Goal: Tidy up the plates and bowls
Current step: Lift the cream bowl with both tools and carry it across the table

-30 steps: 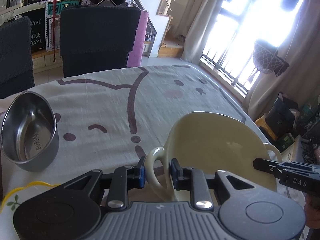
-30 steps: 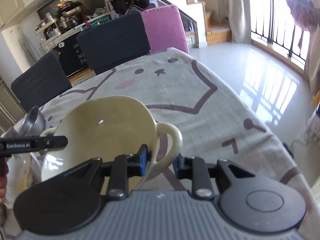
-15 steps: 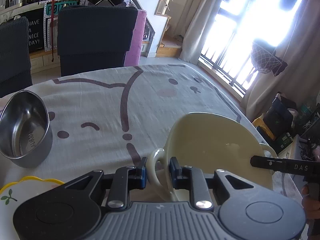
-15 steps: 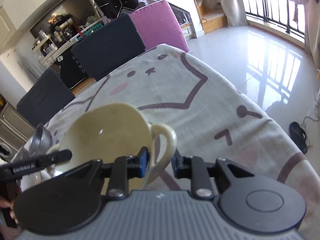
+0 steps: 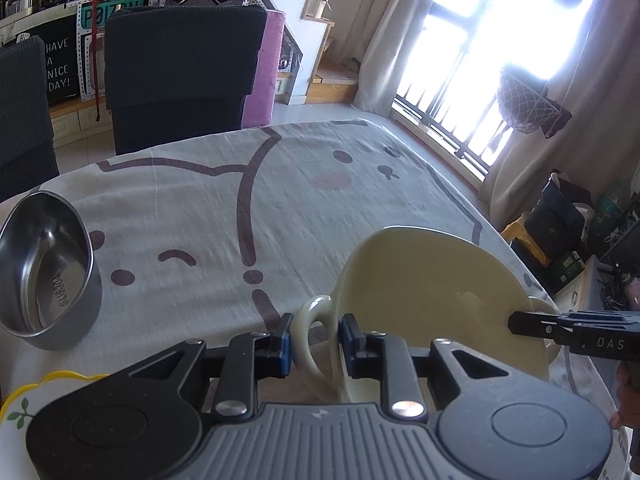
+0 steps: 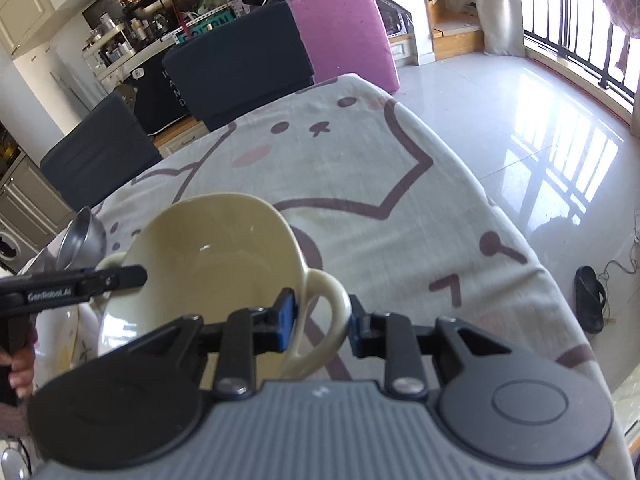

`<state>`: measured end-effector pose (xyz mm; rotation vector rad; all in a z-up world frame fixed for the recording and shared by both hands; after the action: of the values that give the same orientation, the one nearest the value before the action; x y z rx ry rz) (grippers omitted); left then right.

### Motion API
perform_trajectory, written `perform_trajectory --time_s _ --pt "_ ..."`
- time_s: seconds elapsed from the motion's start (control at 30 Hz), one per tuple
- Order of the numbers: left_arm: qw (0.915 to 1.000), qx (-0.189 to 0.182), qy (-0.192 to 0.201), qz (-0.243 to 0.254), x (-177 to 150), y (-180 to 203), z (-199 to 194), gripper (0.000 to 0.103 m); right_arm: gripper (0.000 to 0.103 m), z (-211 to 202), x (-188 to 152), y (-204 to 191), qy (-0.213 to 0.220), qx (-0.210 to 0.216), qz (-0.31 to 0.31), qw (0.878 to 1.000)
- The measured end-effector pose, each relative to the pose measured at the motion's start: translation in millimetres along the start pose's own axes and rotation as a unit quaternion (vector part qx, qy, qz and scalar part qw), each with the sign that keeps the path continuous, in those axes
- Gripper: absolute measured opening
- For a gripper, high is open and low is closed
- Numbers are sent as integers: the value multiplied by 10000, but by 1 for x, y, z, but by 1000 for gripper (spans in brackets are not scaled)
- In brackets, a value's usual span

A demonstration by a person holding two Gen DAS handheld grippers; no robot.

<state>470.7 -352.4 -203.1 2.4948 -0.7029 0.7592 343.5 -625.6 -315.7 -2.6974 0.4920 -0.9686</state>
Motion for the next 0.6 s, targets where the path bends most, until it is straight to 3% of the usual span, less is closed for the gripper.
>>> perform_trajectory --time_s 0.3,0.6 --pt "9990 -233 42 -371 -7 -9 -4 25 31 -12 -6 -7 302 -106 -432 9986" --pt "9974 -235 233 -646 -10 -5 -31 24 30 -29 -9 -11 457 -66 -179 9988"
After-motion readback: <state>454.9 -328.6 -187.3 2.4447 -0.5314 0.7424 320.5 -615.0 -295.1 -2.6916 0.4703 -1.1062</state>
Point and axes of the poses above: each gripper's, at about its wrist camera, not at the fingertips, and z roughly the way its jaws point, y to its right, x to its top, the point moved 8 cm from there along z, roughly the way its jaws point, and after that the axes turned 1 degree about x, right-handed, at the moved point
